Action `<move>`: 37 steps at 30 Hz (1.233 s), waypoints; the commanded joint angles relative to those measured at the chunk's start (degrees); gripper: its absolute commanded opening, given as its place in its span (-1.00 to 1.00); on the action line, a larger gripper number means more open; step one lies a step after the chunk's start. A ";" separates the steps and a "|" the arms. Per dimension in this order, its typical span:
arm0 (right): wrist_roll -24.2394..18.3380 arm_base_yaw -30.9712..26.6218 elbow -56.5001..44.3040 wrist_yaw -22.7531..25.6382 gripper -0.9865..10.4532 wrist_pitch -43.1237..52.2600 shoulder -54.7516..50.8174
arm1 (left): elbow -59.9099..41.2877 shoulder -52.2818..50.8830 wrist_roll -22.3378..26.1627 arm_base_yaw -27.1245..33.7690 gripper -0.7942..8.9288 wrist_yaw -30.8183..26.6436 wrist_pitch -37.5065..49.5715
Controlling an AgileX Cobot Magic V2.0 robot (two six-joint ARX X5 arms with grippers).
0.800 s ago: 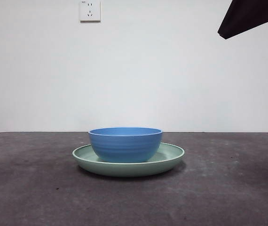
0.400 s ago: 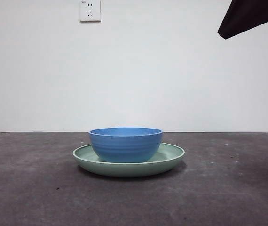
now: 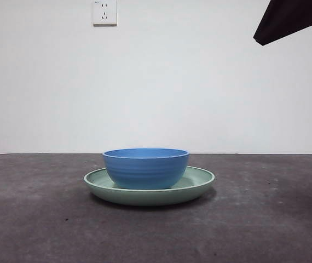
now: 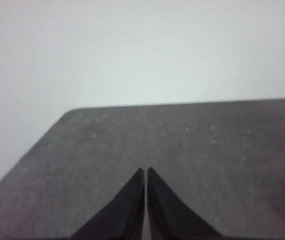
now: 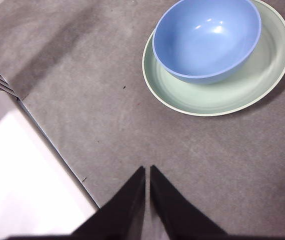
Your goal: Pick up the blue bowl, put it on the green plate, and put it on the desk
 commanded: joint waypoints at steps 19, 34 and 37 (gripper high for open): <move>-0.68 0.39 0.24 -0.09 -0.81 0.57 0.33 | -5.35 -4.13 -2.10 0.20 -0.82 -0.37 -9.60; -0.68 0.39 0.24 -0.09 -0.81 0.57 0.33 | -5.35 -4.13 -2.36 0.20 -0.82 -0.37 -9.60; -0.68 0.39 0.24 -0.09 -0.81 0.57 0.33 | -5.35 -4.11 -2.36 0.20 -0.82 -0.37 -9.60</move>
